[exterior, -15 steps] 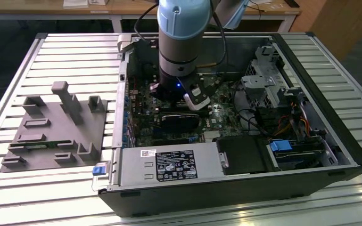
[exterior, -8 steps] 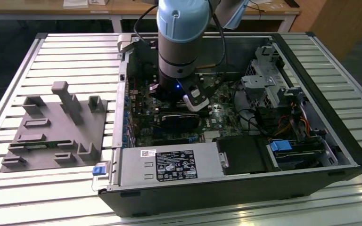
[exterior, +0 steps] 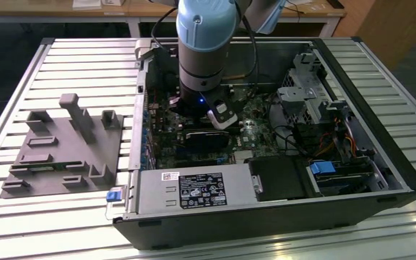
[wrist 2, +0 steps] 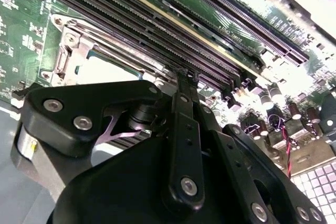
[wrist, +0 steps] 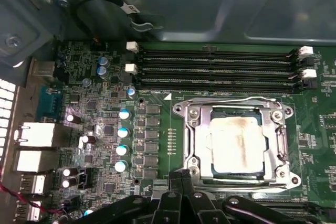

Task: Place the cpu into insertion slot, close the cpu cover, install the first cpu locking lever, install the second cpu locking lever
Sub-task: 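Install the second cpu locking lever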

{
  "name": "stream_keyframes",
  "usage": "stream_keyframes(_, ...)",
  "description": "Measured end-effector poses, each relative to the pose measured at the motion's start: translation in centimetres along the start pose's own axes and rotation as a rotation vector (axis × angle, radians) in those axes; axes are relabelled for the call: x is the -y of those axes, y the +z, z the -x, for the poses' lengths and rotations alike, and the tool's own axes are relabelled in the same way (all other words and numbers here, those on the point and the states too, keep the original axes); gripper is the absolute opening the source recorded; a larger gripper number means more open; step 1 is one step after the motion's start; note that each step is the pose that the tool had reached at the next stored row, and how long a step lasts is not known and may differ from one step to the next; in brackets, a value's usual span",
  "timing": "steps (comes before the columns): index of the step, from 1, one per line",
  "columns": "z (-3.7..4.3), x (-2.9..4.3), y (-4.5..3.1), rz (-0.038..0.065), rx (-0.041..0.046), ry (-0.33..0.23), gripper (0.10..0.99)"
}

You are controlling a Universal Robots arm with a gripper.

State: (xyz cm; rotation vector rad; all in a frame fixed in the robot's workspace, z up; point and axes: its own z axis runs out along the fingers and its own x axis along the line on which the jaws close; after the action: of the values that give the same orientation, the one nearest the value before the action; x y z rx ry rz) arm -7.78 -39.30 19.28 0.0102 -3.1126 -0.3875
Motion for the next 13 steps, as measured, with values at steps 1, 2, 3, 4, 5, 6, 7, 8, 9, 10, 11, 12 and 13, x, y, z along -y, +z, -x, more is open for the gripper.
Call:
stream_keyframes(1, -0.04, -0.01, 0.04, 0.0, 0.0, 0.0, 0.106)
stream_keyframes(2, -0.06, -0.02, 0.07, 0.0, -0.0002, 0.0, 0.106)
stream_keyframes(3, -0.06, -0.04, 0.11, 0.0, -0.0002, 0.0, 0.106)
stream_keyframes(4, -0.06, -0.07, 0.16, 0.0, -0.0002, 0.0, 0.106)
stream_keyframes(5, -0.07, -0.11, 0.21, 0.0, -0.0002, 0.0, 0.106)
stream_keyframes(6, -0.07, -0.13, 0.25, 0.0, -0.0002, 0.0, 0.106)
stream_keyframes(7, -0.07, -0.14, 0.26, 0.0, -0.0003, 0.0, 0.106)
stream_keyframes(8, -0.1, -0.14, 0.26, 0.0, -0.0002, 0.0, 0.106)
stream_keyframes(9, -0.11, -0.14, 0.26, 0.001, -0.0003, 0.0, 0.106)
stream_keyframes(10, -0.12, -0.15, 0.24, 0.001, -0.0002, 0.0, 0.106)
stream_keyframes(11, -0.12, -0.16, 0.17, 0.002, -0.0001, 0.0, 0.106)
stream_keyframes(12, -0.12, -0.19, 0.08, 0.002, -0.0001, 0.0, 0.106)
stream_keyframes(13, -0.12, -0.23, -0.02, 0.004, 0.0003, 0.0, 0.106)
